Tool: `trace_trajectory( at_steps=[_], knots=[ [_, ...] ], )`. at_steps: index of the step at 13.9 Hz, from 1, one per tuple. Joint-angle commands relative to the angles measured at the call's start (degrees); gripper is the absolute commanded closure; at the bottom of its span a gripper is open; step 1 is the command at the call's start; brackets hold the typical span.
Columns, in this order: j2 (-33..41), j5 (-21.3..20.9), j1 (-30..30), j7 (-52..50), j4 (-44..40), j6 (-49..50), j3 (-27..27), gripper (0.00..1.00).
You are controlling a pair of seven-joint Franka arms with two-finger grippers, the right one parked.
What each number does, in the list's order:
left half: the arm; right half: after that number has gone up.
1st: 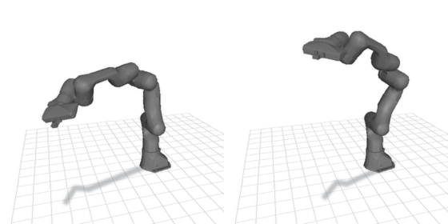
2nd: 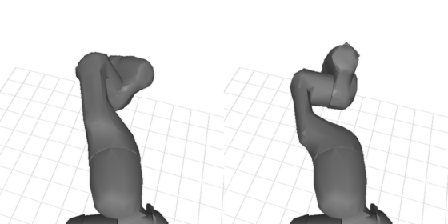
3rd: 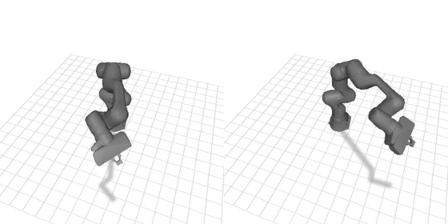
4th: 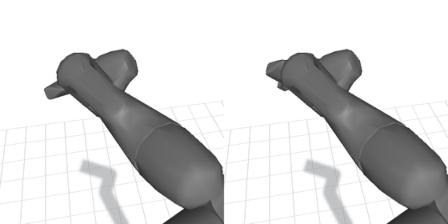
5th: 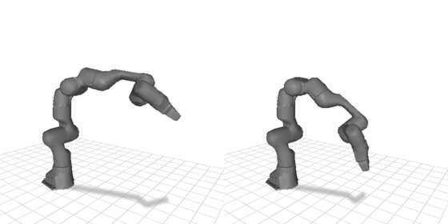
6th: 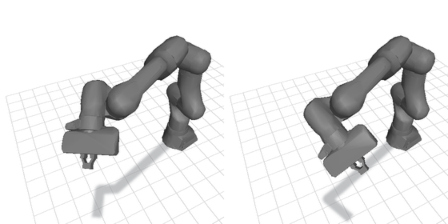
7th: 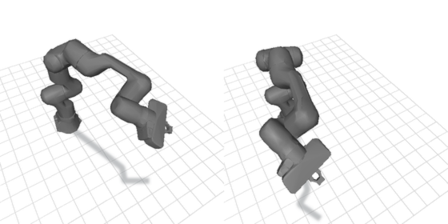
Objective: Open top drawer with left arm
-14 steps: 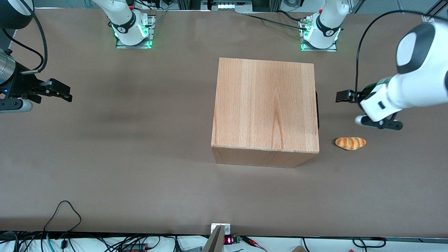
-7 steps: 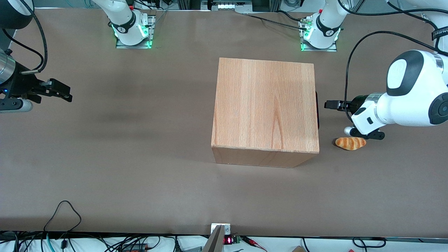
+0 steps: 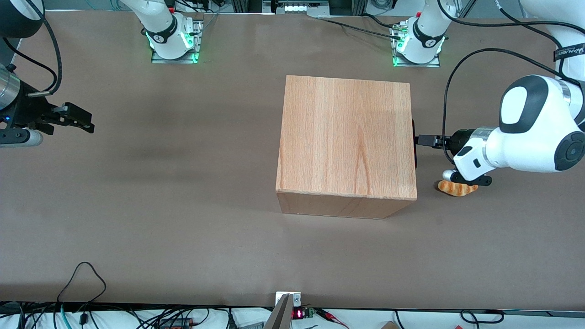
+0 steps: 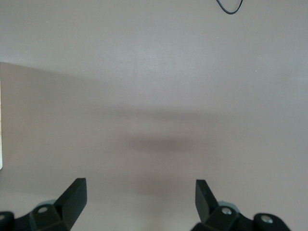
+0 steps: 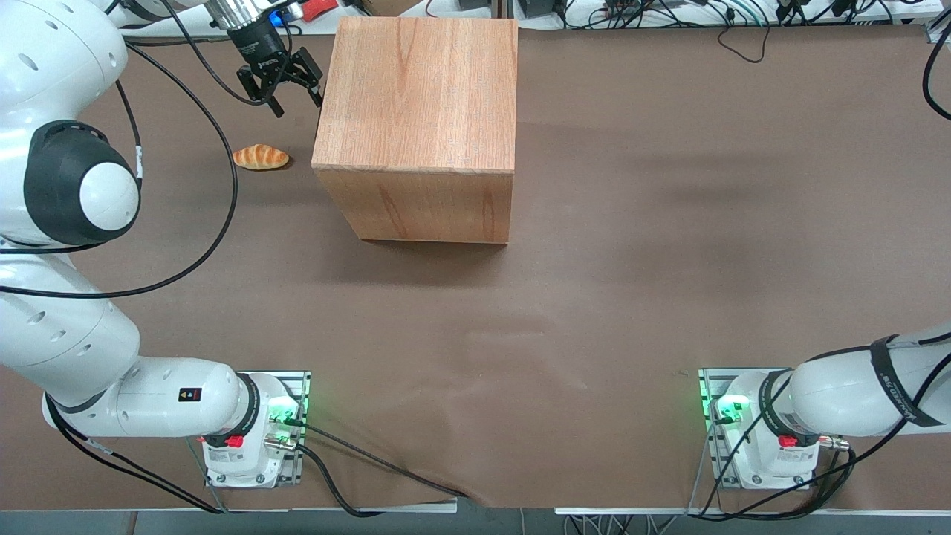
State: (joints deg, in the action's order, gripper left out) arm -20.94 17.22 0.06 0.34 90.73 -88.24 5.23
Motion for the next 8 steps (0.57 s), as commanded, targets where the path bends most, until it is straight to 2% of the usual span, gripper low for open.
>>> trace_trajectory(
  at_steps=[1, 8],
  knots=[
    [-1.38, 1.24, -0.23, -0.08, -0.91, -0.7, -0.04, 0.0],
    [-3.14, 1.32, -0.15, -0.08, -0.65, -2.02, -0.04, 0.0]
  ],
)
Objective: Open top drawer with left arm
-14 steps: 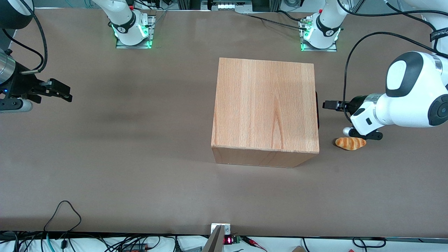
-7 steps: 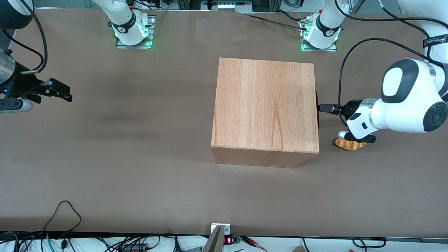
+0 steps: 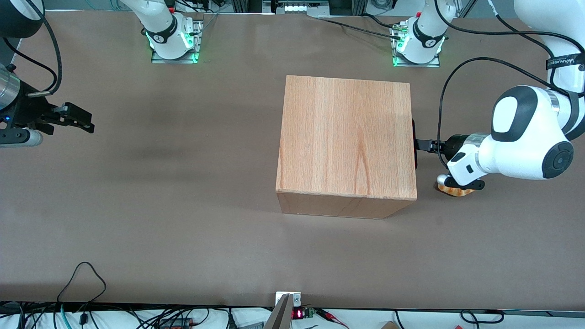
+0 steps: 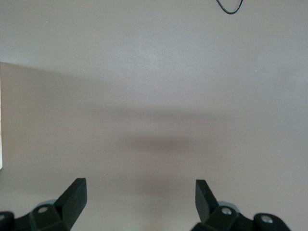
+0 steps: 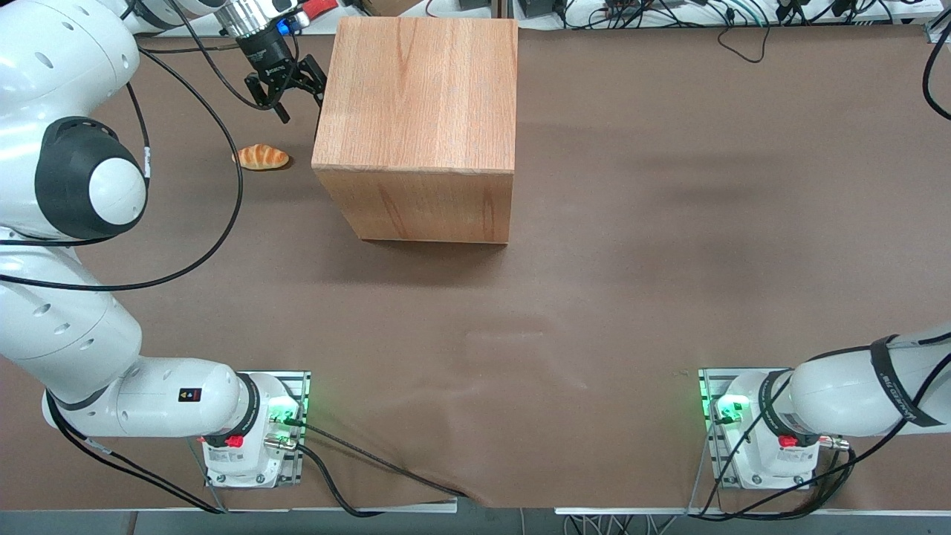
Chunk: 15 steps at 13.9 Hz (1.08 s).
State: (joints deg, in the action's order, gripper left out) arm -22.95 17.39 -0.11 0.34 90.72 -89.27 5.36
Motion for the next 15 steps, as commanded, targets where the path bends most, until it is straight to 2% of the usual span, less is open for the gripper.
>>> trace_trajectory(
  at_steps=[1, 15],
  knots=[
    [-1.74, 1.15, 0.02, 0.01, -0.64, -1.25, -0.17, 0.0],
    [-4.82, -0.42, 3.01, 0.54, -0.99, -3.27, -1.22, 0.0]
  ],
)
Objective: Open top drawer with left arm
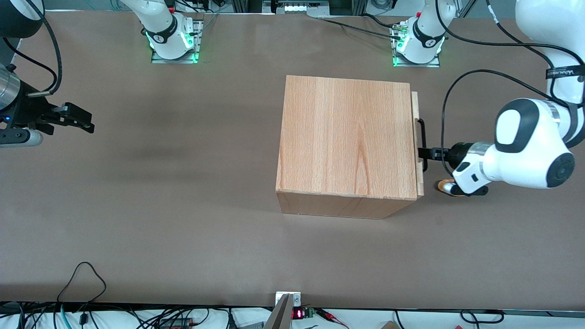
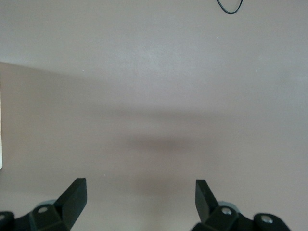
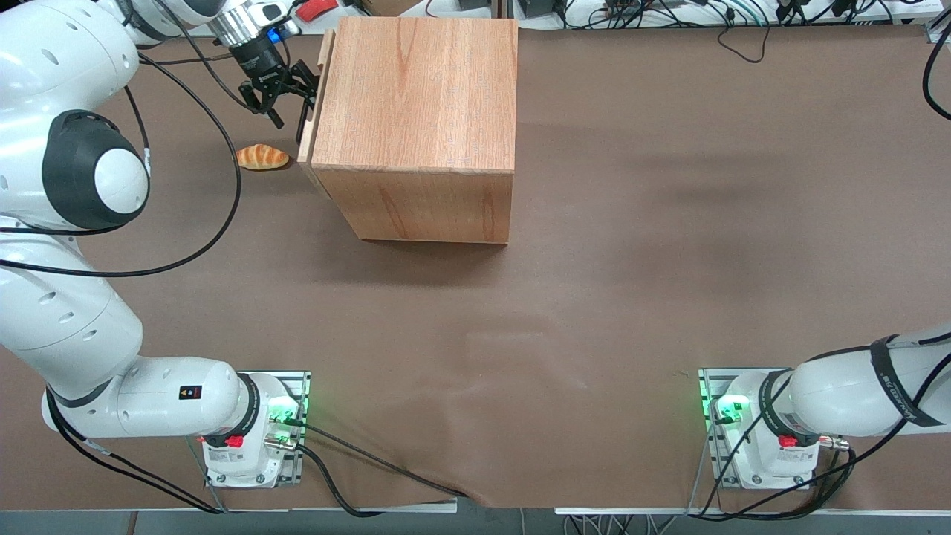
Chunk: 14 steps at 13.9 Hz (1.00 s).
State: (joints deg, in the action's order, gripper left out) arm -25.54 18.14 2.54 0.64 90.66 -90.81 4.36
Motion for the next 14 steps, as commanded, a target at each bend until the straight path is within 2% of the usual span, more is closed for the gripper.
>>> trace_trajectory(
  at_steps=[1, 8, 12, 14],
  knots=[
    [-2.76, -2.14, 0.97, 0.24, -1.1, -1.74, -0.23, 0.0],
    [-3.2, -2.76, 3.61, 0.24, -2.51, -1.74, -0.41, 0.0],
    [-3.2, -2.85, 3.61, 0.24, -3.74, -1.74, -2.6, 0.0],
    [-3.2, -6.6, 3.61, 0.33, -4.0, -1.65, -2.78, 0.0]
  ],
)
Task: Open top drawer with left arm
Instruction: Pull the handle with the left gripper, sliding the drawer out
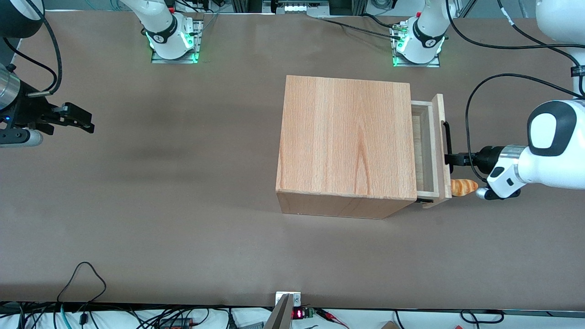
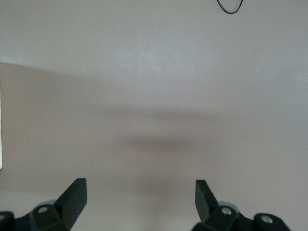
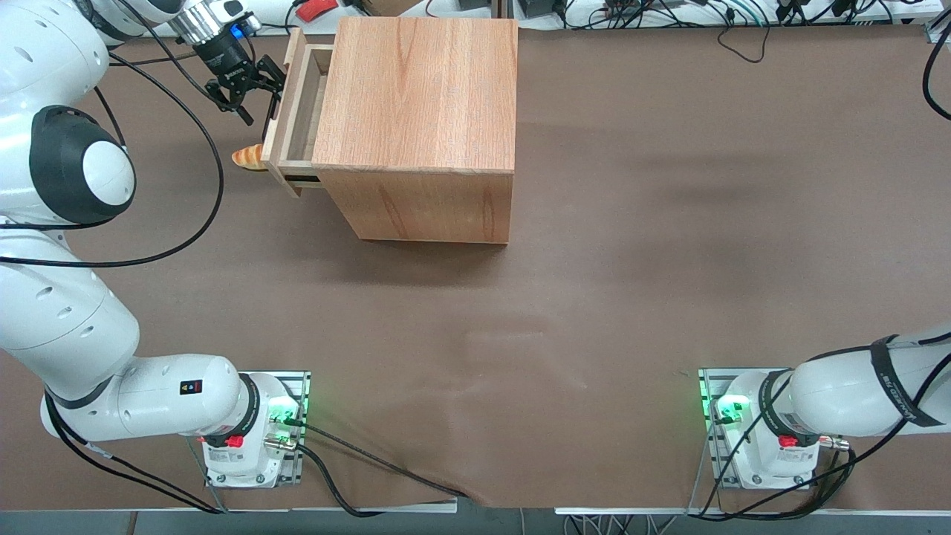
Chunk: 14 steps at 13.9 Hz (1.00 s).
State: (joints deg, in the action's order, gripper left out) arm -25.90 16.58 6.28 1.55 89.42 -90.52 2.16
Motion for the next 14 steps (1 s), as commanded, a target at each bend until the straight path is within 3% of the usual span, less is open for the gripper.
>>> trace_trajectory(
  at_steps=[1, 14],
  knots=[
    [-2.85, -6.28, -0.13, -0.59, -3.89, -1.94, -0.58, 0.0],
    [-2.93, -7.52, 3.21, -0.59, -4.96, -2.02, -0.58, 0.0]
  ],
)
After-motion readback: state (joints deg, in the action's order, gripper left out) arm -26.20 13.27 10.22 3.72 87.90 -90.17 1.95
